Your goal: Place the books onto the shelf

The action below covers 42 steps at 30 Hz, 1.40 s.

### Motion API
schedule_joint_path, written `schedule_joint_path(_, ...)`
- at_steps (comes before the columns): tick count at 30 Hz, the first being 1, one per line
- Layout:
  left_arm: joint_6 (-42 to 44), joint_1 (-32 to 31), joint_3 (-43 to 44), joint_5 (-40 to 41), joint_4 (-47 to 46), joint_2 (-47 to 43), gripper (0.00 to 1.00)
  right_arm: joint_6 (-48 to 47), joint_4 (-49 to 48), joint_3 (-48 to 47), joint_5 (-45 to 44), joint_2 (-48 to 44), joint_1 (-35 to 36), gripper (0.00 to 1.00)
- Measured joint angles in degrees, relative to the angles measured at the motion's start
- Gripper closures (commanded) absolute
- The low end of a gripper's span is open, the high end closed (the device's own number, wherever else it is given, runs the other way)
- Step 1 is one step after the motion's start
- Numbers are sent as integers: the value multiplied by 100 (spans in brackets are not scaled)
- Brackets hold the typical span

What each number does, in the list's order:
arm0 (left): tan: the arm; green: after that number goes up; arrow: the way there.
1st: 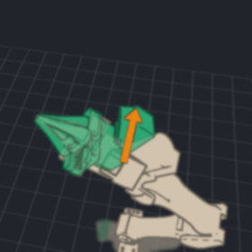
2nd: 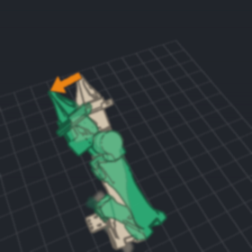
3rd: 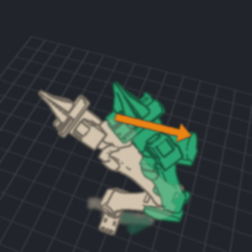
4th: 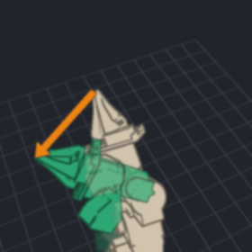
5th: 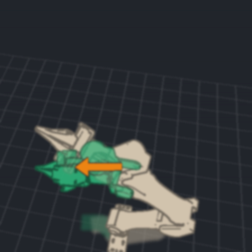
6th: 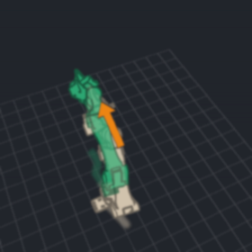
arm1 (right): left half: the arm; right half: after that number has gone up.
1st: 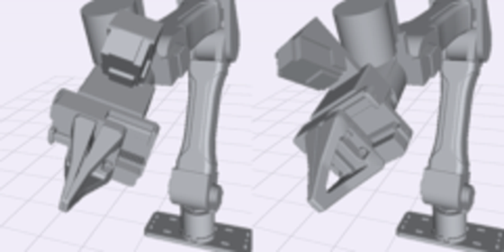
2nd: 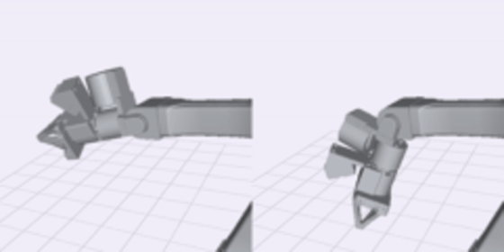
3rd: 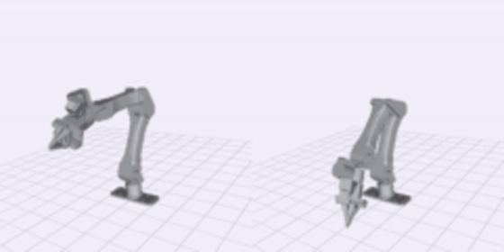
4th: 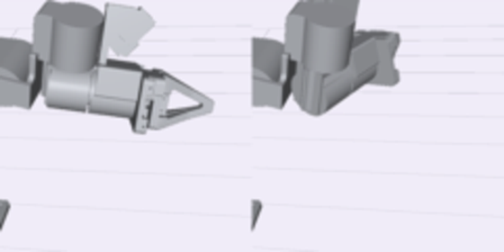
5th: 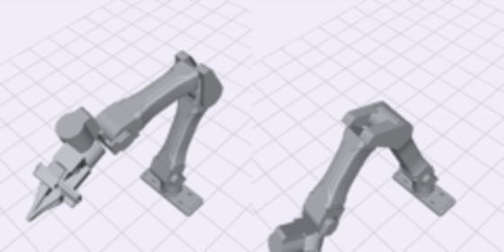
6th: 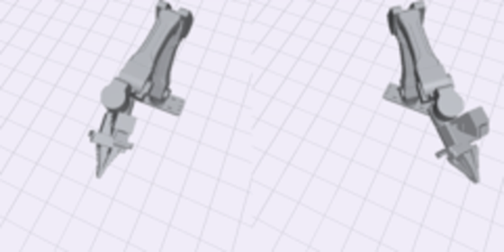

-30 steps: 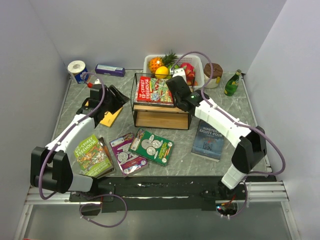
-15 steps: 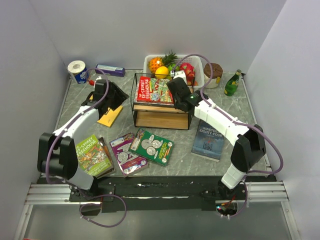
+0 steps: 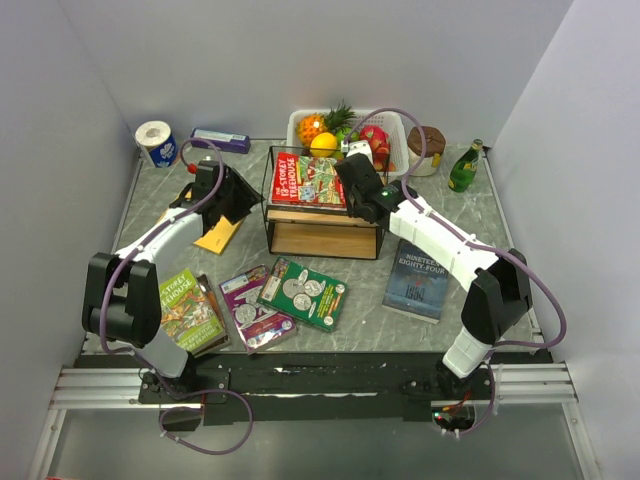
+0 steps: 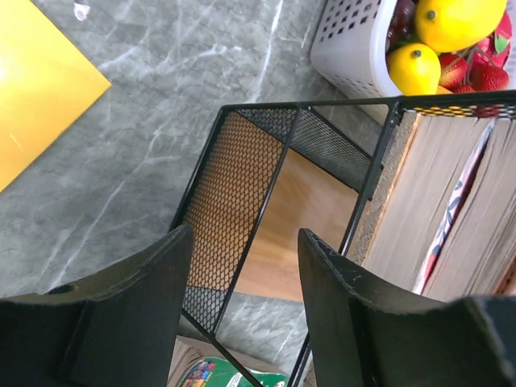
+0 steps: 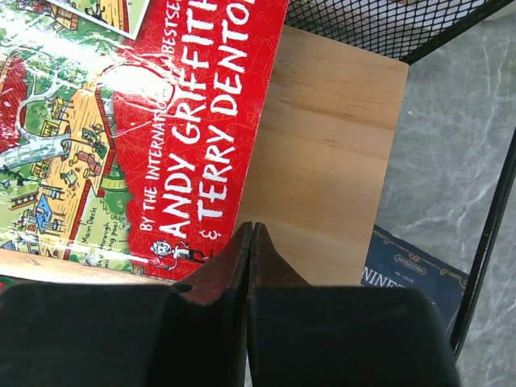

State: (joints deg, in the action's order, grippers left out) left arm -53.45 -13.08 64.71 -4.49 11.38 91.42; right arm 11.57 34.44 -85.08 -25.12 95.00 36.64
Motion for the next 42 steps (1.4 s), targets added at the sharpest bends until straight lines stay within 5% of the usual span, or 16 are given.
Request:
schedule_joint_path(24,2,0,0,-201,-114,0,40,-7,-35,-118,37,166,87,100)
schedule_joint_path(27,2,0,0,-168,-81,-4,40,-7,17,-129,-122,155,96,91)
schedule_joint_path(32,17,59,0,179,203,-144,37,61,173,-107,-492,-212,98,60)
schedule_joint_path(37,2,387,-66,654,671,-973,37,107,-433,824,-315,-1932,162,41)
schedule_joint_path(42,144,459,-789,710,673,-2730,37,168,-1399,2236,1060,-3591,586,30)
